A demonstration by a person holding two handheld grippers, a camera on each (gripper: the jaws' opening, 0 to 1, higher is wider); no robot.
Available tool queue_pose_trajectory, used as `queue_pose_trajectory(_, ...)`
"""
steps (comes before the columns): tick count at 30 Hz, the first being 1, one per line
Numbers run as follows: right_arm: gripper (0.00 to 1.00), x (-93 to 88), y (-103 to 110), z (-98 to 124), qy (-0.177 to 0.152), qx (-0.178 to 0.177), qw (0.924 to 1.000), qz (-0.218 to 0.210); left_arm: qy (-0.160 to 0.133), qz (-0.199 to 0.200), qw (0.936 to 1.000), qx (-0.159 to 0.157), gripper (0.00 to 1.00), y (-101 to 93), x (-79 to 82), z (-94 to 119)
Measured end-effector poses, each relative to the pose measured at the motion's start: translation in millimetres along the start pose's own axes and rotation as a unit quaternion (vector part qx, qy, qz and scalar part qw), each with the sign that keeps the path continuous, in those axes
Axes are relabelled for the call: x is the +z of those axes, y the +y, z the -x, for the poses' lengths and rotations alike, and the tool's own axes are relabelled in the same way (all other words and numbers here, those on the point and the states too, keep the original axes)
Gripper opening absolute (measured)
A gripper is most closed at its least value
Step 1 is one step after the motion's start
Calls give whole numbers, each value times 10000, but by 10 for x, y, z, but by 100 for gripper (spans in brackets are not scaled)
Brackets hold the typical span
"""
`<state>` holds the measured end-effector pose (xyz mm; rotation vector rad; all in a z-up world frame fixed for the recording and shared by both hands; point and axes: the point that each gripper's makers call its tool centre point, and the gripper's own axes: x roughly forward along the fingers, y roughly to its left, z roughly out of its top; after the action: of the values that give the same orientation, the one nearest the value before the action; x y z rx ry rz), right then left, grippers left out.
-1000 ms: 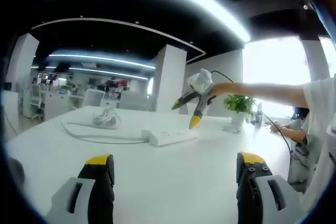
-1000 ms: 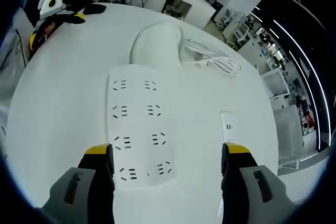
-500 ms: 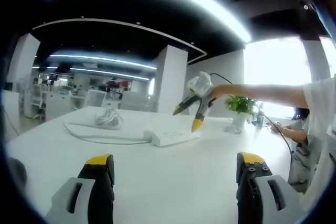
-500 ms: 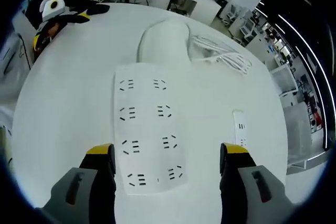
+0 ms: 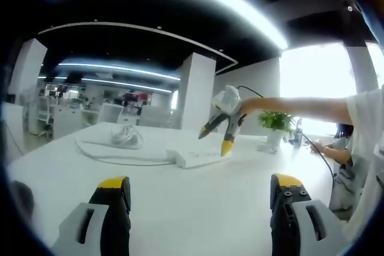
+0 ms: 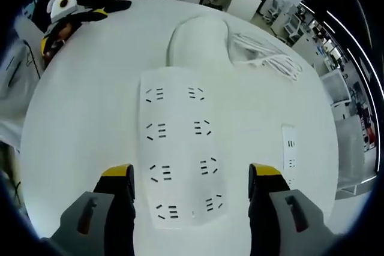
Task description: Straighten the power strip on the desk, plug the charger into it
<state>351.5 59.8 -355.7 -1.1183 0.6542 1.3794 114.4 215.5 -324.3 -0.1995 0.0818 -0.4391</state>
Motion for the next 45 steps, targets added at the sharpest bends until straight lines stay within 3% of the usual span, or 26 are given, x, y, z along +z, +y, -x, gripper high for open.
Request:
queue_pose_trajectory(13,71,-61,149,-129,222,415,9988,-137,-12,-8,10000,22,99,27,1,8)
queue_pose_trajectory(45,67,-161,92,-205,388,645,9959,-494,-57,-2,10000,26,99,48,17,26)
